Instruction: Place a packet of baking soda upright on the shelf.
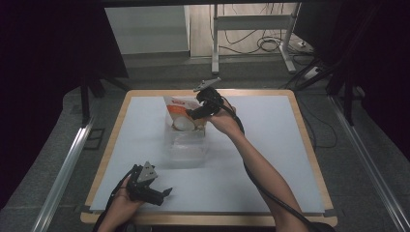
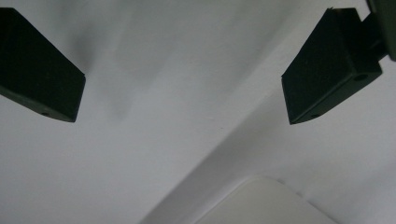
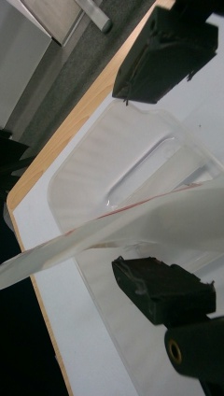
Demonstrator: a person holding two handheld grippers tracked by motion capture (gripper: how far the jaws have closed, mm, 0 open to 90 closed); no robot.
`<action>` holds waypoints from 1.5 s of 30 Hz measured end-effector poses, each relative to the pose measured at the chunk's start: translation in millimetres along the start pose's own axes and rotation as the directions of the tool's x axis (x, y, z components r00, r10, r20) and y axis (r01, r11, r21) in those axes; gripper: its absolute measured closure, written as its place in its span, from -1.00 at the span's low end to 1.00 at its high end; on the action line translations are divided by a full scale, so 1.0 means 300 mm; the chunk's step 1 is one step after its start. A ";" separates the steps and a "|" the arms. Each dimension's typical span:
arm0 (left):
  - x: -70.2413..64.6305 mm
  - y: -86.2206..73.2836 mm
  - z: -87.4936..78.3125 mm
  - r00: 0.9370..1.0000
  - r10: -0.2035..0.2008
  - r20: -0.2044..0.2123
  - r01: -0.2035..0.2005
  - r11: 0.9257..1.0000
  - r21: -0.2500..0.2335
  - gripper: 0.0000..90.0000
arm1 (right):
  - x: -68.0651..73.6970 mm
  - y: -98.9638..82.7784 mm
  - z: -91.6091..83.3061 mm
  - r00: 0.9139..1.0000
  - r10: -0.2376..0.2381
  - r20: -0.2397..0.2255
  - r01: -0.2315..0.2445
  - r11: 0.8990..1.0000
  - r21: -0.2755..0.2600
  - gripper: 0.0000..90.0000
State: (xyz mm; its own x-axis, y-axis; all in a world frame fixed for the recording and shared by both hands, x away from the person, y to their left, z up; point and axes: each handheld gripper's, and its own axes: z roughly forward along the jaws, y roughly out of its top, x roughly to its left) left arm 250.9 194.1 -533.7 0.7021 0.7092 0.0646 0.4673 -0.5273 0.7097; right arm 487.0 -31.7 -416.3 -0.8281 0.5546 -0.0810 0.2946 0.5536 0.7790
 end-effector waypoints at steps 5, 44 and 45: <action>0.000 0.000 -0.001 1.000 -0.003 -0.001 0.003 1.000 -0.003 -1.00 | -0.016 -0.024 -0.037 1.000 0.012 -0.011 -0.013 1.000 -0.010 -0.80; -0.002 0.000 -0.003 1.000 0.009 -0.020 -0.009 1.000 -0.004 -1.00 | 0.066 -0.358 -0.440 0.999 0.032 -0.019 -0.033 0.997 -0.069 -1.00; -0.002 0.000 -0.003 1.000 0.009 -0.020 -0.009 1.000 -0.003 -1.00 | 0.066 -0.358 -0.440 0.999 0.032 -0.019 -0.033 0.997 -0.069 -1.00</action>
State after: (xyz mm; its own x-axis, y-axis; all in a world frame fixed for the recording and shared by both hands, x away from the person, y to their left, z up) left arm 249.9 194.0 -533.2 0.6954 0.7136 0.0850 0.4591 -0.5322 0.7114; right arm 376.0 -162.2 -419.5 -0.8271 0.5604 -0.0443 0.2884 0.4907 0.8222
